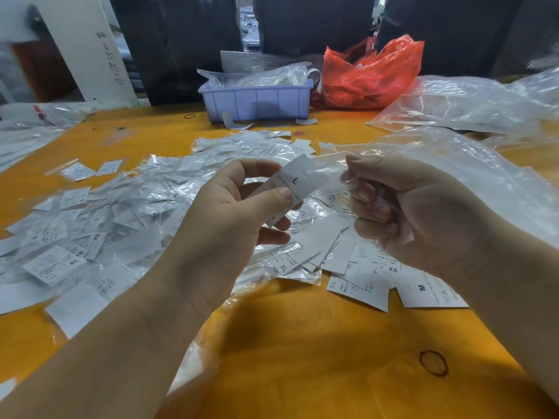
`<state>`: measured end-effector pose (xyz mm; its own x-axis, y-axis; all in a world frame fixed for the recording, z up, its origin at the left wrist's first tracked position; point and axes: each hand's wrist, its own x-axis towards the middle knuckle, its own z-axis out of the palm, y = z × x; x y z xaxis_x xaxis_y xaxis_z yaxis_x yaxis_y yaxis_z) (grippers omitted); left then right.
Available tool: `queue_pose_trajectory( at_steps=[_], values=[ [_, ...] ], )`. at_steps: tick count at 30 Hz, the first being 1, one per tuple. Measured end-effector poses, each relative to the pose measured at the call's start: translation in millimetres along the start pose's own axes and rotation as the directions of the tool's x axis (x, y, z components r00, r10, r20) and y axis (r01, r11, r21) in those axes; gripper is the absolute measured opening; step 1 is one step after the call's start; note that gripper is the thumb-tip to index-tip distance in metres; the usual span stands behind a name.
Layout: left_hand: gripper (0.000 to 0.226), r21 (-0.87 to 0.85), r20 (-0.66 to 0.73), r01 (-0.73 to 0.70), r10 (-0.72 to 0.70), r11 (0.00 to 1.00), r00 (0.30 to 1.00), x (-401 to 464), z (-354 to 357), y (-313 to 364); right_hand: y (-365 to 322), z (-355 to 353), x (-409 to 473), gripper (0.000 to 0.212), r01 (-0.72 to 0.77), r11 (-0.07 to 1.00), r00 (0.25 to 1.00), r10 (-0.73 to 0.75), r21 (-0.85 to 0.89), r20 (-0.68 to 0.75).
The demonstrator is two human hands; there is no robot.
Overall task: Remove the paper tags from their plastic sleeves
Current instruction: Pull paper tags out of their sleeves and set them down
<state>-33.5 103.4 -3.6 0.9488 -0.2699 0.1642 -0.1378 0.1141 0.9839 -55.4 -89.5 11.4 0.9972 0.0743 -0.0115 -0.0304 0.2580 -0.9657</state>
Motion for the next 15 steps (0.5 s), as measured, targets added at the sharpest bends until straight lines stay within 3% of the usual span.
queue_pose_trajectory(
  at_steps=[15],
  values=[
    [0.029, -0.025, -0.007, -0.003, 0.003, 1.000, 1.000, -0.5, -2.4, 2.9, -0.6, -3.6, 2.1, 0.012, -0.008, 1.000, 0.999, 0.008, -0.004, -0.035]
  ],
)
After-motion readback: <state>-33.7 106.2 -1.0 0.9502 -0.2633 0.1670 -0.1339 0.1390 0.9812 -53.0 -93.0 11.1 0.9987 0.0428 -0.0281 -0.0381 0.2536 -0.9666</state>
